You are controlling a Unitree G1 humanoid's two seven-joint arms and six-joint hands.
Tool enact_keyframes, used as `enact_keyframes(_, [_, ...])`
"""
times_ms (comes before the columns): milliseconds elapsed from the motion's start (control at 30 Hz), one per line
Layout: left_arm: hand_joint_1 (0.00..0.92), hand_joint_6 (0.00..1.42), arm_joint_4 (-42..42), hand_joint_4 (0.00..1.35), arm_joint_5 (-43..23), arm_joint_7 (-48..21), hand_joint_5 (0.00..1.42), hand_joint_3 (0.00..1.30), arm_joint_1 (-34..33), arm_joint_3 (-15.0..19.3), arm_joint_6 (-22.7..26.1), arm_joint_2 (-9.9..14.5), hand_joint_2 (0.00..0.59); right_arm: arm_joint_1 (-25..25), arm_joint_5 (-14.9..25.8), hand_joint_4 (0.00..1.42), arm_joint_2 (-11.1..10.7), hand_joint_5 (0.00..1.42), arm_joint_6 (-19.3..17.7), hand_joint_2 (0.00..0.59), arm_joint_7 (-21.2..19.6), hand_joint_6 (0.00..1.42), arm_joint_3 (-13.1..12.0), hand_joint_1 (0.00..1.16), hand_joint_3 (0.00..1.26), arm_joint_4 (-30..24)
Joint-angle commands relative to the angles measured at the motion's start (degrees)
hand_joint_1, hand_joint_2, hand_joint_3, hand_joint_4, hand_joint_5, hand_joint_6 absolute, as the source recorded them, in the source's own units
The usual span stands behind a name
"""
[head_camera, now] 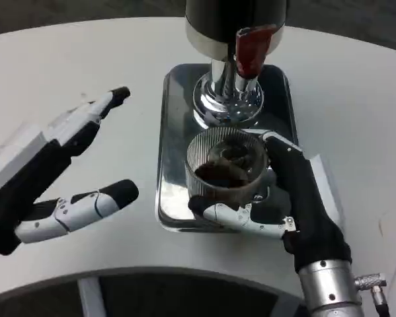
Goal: Grasp the cup under the faucet to collect the drink, then remove the cup.
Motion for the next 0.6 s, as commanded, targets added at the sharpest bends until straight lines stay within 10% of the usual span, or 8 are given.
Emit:
enact_keyframes(33, [0.000,0.00,-2.7,0.00,3.8,1.4,0.00,0.00,3.2,0.8,1.4,0.8,0.136,0.7,1.3,0.86,-0.1,0.94,-0.1,0.130,1.8,1.29,0.1,1.15,0.73,-5.1])
enact_keyframes(600, [0.000,0.00,-17.2,0.00,20.8,2.7,0.00,0.00,13.5,-1.9,7.1,-1.9,0.068,7.7,4.3,0.86,-2.1,0.94,7.1,0.124,12.5,1.31,0.9,1.15,0.73,-24.8])
